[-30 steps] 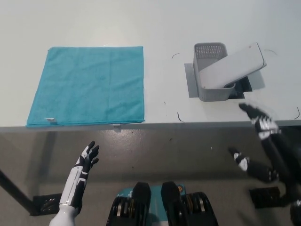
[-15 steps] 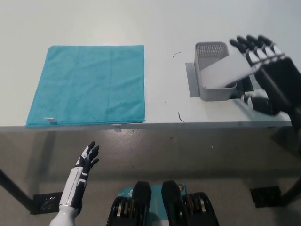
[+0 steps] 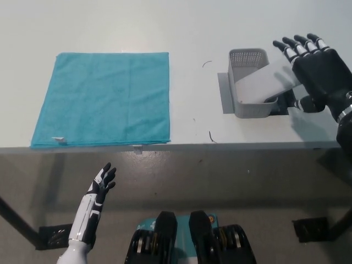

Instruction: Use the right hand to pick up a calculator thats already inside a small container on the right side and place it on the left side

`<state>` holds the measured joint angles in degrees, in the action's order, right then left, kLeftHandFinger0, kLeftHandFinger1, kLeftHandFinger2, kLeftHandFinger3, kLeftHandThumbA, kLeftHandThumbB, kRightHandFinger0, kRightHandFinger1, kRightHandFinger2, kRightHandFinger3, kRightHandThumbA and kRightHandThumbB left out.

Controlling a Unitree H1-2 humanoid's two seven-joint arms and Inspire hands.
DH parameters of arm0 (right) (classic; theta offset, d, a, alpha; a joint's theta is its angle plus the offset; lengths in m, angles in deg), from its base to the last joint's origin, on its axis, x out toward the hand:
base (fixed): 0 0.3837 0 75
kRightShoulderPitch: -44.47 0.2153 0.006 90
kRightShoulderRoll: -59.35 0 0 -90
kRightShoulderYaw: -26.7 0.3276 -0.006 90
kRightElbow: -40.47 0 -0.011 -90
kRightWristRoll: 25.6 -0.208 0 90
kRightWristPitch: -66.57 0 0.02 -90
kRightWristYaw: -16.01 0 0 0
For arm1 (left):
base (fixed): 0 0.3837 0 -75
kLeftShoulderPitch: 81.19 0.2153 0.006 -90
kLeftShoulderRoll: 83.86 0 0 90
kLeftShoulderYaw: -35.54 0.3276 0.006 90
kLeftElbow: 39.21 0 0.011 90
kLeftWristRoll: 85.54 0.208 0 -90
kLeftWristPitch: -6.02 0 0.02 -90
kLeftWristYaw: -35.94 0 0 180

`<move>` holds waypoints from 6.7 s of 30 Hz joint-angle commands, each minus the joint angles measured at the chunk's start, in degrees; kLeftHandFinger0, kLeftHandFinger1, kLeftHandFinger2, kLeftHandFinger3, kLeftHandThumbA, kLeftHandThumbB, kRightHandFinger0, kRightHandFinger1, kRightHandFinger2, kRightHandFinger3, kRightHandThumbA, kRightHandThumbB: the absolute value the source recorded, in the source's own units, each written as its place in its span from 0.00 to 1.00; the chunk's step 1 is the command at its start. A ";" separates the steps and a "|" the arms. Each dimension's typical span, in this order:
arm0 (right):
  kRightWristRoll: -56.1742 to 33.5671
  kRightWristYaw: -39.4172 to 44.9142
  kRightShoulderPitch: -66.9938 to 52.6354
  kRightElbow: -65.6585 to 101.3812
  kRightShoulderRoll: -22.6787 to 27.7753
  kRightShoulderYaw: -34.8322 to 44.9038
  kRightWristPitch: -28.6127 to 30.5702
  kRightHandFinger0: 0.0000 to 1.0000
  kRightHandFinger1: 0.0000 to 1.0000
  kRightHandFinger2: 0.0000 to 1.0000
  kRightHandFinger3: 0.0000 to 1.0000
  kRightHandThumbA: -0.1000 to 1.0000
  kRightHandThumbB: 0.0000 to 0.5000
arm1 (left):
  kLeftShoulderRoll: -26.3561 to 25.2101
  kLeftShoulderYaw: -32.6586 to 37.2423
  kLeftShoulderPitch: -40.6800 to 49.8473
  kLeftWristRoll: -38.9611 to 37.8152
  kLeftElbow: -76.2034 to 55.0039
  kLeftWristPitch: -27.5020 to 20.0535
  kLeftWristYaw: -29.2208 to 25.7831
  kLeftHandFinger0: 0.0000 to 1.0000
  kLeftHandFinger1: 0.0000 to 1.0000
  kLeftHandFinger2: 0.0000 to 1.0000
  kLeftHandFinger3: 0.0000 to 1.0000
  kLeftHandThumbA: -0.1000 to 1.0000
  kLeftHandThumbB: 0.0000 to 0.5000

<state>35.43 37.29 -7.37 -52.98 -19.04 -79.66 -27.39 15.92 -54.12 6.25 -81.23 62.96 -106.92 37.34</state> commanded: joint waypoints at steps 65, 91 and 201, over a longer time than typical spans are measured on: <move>6.22 -36.29 21.45 -49.58 -7.31 -14.37 0.06 0.05 0.08 0.24 0.51 0.04 0.45 | -0.49 1.24 1.28 1.90 -1.46 -2.93 0.16 1.00 1.00 1.00 1.00 1.00 0.00; 1.52 -46.98 21.29 -48.11 -4.86 -14.34 4.41 0.00 0.18 0.49 0.13 0.00 0.52 | -0.48 0.87 0.64 2.52 -0.91 -3.22 -0.41 1.00 1.00 1.00 1.00 1.00 0.00; -20.35 -33.05 37.16 -79.38 -41.68 -13.29 -2.72 1.00 1.00 1.00 1.00 0.85 1.00 | -2.31 5.81 4.50 7.24 -4.12 -2.31 0.18 1.00 1.00 1.00 1.00 1.00 0.07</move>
<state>19.43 3.52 24.94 -133.71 -61.13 -95.13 -30.37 14.29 -48.49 10.91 -74.53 60.72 -107.43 37.33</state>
